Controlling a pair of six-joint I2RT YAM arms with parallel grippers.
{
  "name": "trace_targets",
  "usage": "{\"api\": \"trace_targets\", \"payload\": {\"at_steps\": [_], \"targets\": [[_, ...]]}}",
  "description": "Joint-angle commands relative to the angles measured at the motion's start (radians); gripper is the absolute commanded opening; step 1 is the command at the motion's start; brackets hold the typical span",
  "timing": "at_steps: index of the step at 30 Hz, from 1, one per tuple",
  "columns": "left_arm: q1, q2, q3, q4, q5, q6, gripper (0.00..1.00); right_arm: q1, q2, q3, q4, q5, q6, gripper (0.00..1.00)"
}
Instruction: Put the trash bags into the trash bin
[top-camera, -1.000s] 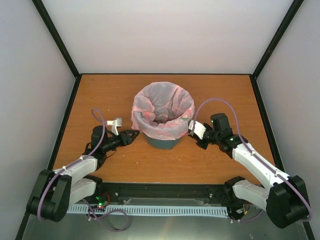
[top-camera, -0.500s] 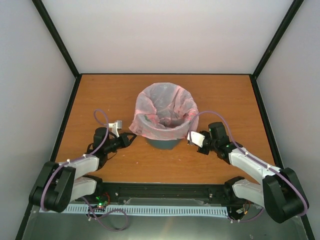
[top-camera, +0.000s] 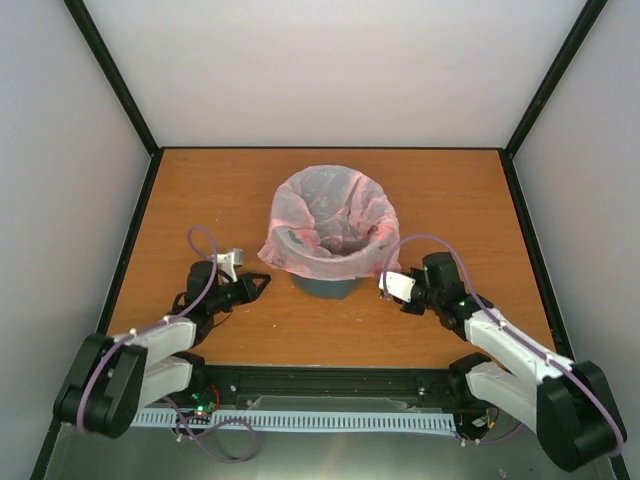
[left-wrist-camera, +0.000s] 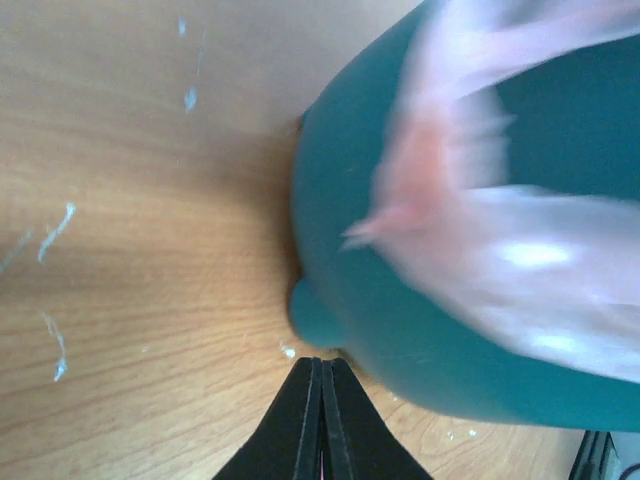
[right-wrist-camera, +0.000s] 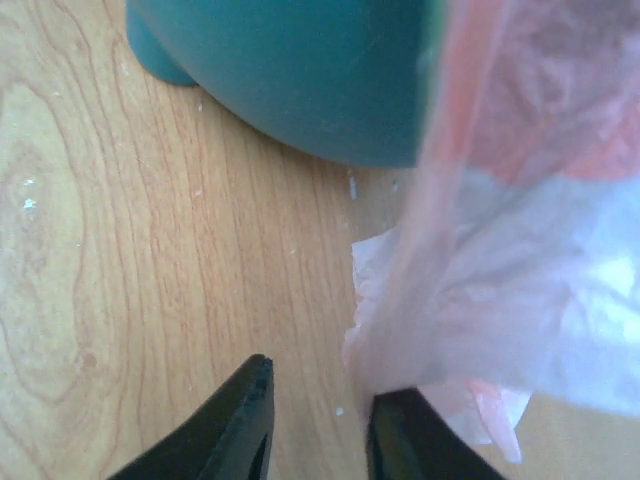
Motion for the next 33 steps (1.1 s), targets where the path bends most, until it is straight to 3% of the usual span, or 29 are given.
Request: {"api": "trace_targets", "payload": {"at_steps": [1, 3, 7, 12, 16, 20, 23, 30, 31, 33], "targets": [[-0.006, -0.149, 0.032, -0.132, -0.115, -0.024, 0.04, 0.007, -0.143, 0.020, -0.137, -0.006, 0.020, 0.34], [-0.004, -0.228, 0.037, -0.195, -0.163, -0.047, 0.15, 0.006, -0.213, 0.048, -0.198, -0.021, 0.042, 0.39], [-0.001, -0.379, 0.047, -0.307, -0.224, -0.058, 0.52, 0.005, -0.318, 0.139, -0.355, -0.066, 0.084, 0.44], [0.006, -0.492, 0.069, -0.384, -0.237, -0.104, 0.68, 0.004, -0.361, 0.344, -0.552, -0.166, 0.188, 0.45], [0.007, -0.411, 0.127, -0.305, -0.193, -0.123, 0.69, 0.005, -0.324, 0.520, -0.610, -0.209, 0.305, 0.45], [0.007, -0.184, 0.225, -0.229, -0.120, -0.094, 0.57, 0.005, -0.206, 0.721, -0.664, -0.224, 0.420, 0.45], [0.001, -0.097, 0.245, -0.155, -0.081, -0.063, 0.49, 0.005, -0.106, 0.846, -0.723, -0.264, 0.461, 0.45], [-0.104, 0.107, 0.281, -0.083, -0.030, -0.009, 0.57, 0.005, -0.002, 0.912, -0.689, -0.288, 0.503, 0.46], [-0.118, 0.148, 0.278, -0.044, -0.015, -0.018, 0.52, 0.005, 0.011, 0.921, -0.689, -0.293, 0.509, 0.46], [-0.139, 0.227, 0.265, 0.041, 0.020, -0.041, 0.31, 0.006, 0.034, 0.944, -0.689, -0.306, 0.524, 0.46]]}}
